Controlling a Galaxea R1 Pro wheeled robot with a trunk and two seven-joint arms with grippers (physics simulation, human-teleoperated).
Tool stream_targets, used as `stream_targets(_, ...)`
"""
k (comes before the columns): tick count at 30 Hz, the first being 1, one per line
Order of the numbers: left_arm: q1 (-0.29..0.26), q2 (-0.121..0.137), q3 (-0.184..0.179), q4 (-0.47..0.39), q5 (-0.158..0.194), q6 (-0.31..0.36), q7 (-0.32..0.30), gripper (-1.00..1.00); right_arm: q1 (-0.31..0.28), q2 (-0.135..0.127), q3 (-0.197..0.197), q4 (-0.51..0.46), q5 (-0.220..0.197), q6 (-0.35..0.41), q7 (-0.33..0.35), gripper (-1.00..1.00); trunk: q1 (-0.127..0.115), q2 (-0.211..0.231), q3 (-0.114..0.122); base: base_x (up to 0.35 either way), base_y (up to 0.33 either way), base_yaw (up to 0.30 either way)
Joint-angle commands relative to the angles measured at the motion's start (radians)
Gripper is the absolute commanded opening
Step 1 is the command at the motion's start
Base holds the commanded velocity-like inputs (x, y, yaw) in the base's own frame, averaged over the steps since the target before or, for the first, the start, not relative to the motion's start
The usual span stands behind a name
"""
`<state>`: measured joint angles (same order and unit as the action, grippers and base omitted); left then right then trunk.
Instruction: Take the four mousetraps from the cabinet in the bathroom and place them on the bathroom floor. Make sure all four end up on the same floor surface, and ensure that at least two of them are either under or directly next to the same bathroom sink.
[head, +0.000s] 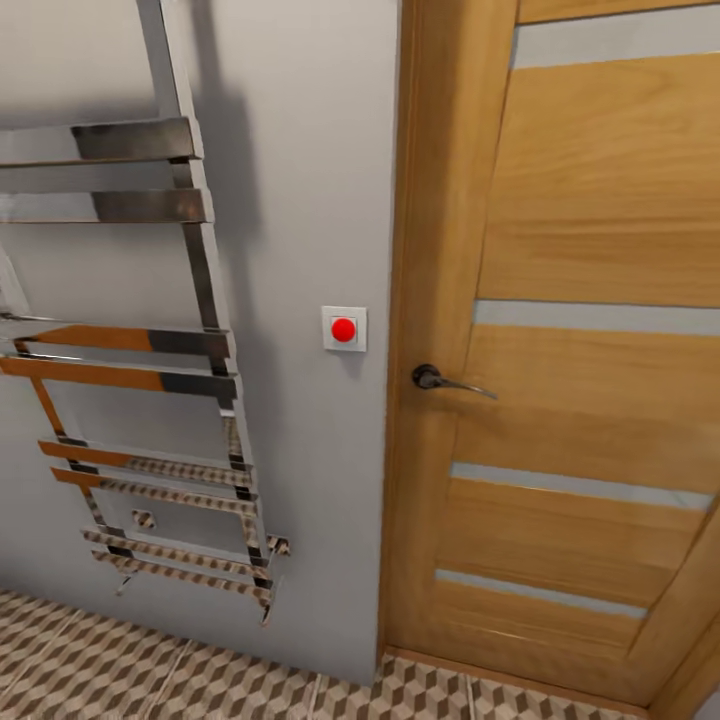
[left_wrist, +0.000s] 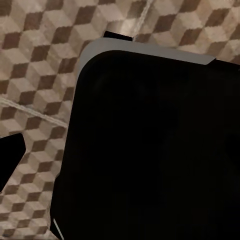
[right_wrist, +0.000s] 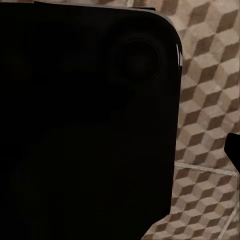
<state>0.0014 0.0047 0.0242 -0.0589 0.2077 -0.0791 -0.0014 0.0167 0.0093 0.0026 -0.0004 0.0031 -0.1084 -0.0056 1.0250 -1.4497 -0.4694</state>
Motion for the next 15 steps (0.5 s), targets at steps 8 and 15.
stream_targets(8,0.0,0.0,0.002,-0.001,0.004,-0.002,0.0,1.0,0.0,0.0,0.0,0.0,0.001,-0.004,-0.001,1.0,0.0,0.0,-0.001,0.0,0.0,0.269)
stream_targets(15,0.0,0.0,0.002,-0.001,0.004,-0.002,0.0,1.0,0.0,0.0,0.001,0.0,0.0,-0.004,-0.001,1.0,0.0,0.0,-0.001,0.0,0.0,0.269)
